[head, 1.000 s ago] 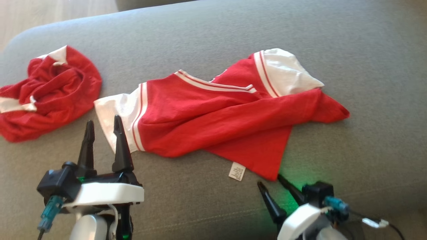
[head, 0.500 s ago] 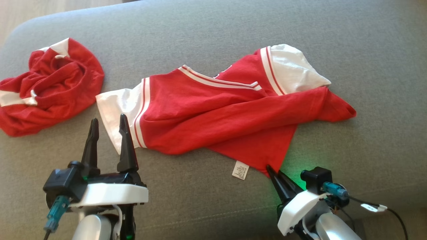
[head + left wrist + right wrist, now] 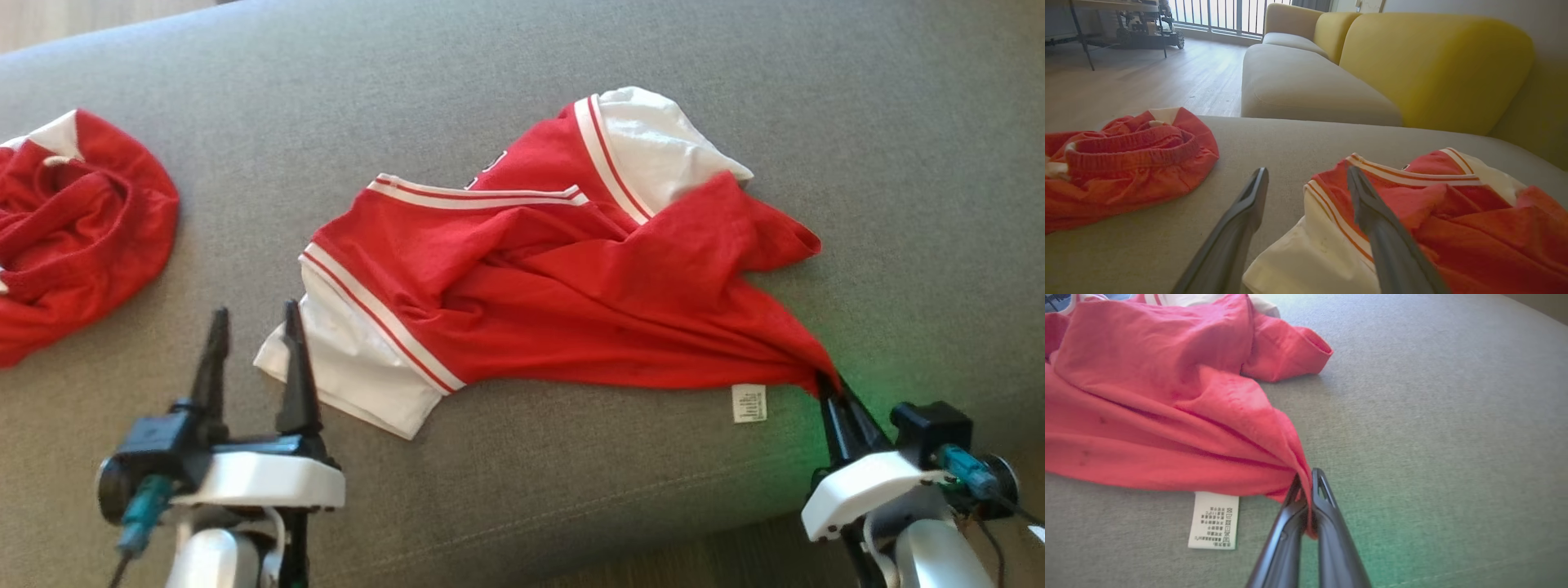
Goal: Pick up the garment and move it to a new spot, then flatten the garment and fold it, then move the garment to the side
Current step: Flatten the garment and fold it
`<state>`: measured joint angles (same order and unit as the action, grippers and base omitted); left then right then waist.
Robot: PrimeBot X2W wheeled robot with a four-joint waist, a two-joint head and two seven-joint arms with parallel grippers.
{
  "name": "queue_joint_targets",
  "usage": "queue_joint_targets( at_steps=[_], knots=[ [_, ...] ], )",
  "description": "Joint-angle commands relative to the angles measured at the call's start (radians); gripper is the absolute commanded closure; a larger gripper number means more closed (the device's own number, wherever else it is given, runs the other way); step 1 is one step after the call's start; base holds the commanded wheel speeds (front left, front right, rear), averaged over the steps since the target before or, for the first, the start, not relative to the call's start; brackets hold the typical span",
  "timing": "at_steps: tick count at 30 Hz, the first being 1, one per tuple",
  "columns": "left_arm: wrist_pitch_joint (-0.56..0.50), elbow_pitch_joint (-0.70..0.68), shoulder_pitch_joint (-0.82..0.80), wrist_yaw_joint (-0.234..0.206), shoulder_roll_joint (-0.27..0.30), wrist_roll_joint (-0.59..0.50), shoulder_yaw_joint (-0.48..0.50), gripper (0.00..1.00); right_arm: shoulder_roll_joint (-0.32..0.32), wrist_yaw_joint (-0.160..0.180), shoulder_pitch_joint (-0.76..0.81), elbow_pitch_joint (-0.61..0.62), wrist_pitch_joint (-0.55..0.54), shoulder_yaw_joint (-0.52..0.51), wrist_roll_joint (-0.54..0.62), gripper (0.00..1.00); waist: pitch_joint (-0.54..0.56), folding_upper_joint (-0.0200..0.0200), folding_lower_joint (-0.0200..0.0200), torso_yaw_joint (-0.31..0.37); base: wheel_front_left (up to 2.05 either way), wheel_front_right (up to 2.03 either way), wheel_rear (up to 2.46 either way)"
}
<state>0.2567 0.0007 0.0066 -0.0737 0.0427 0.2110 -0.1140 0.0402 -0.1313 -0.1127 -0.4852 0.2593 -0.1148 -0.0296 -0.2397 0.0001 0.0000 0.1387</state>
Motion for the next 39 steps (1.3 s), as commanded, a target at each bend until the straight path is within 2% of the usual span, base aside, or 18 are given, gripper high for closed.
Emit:
queue_joint_targets(
  at_steps=[1,3,7,11,21,22,24,28,31,34,35,39],
  knots=[
    [0.005,0.000,-0.035,0.016,0.008,-0.024,0.027,0.00,0.010,0.001,-0.016,0.029,0.002,0.014,0.006,1.00,-0.010,-0.0001,0.0000,0.007,0.00,0.00,0.00],
    [0.005,0.076,-0.044,0.041,0.013,-0.065,0.017,0.00,0.010,0.001,-0.025,0.027,0.002,0.008,0.005,1.00,-0.016,-0.0001,0.0000,0.007,0.00,0.00,0.00],
    [0.005,0.307,-0.101,0.059,0.039,-0.113,0.003,0.00,0.010,0.001,-0.041,0.021,0.002,0.026,-0.017,1.00,-0.022,-0.0001,0.0000,0.004,0.00,0.00,0.00],
    [0.005,0.445,-0.181,0.001,0.059,-0.161,0.012,0.00,0.010,0.001,-0.050,0.018,0.002,0.054,-0.038,1.00,-0.030,-0.0001,0.0000,0.010,0.00,0.00,0.00],
    [0.004,0.595,-0.241,-0.042,0.056,-0.154,0.024,0.00,0.010,0.001,-0.045,0.021,0.002,0.062,-0.043,1.00,-0.028,-0.0001,0.0000,0.019,0.00,0.00,0.00],
    [0.000,0.606,-0.241,-0.042,0.055,-0.149,0.025,0.05,0.010,0.001,-0.043,0.020,0.002,0.060,-0.042,1.00,-0.024,-0.0001,0.0000,0.020,0.00,0.00,0.00],
    [-0.005,0.614,-0.234,-0.040,0.050,-0.136,0.026,1.00,0.010,0.001,-0.040,0.020,0.002,0.056,-0.039,1.00,-0.015,-0.0001,0.0000,0.020,0.00,0.00,0.00],
    [-0.020,0.579,-0.197,-0.011,0.034,-0.080,0.031,1.00,0.010,0.001,-0.031,0.024,0.002,0.053,-0.045,1.00,0.011,-0.0001,0.0000,0.018,0.00,0.00,0.00],
    [-0.023,0.503,-0.158,0.028,0.021,0.015,0.054,1.00,0.010,0.001,-0.024,0.055,0.002,0.080,-0.100,1.00,0.039,-0.0001,0.0000,0.015,0.00,0.00,0.00],
    [-0.046,0.385,-0.127,0.086,0.011,0.167,0.084,1.00,0.010,0.001,-0.015,0.079,0.002,0.104,-0.241,1.00,0.071,-0.0001,0.0000,0.011,0.00,0.00,0.00],
    [-0.074,0.283,-0.118,0.117,0.009,0.289,0.103,1.00,0.010,0.001,-0.018,0.099,-0.014,0.125,-0.373,1.00,0.094,-0.0001,0.0000,0.008,0.00,0.00,0.00],
    [-0.136,0.019,-0.142,0.123,0.008,0.563,0.117,1.00,0.010,0.001,-0.035,0.200,-0.104,0.135,-0.545,1.00,0.128,-0.0001,0.0000,0.008,0.00,0.00,0.00]
  ],
)
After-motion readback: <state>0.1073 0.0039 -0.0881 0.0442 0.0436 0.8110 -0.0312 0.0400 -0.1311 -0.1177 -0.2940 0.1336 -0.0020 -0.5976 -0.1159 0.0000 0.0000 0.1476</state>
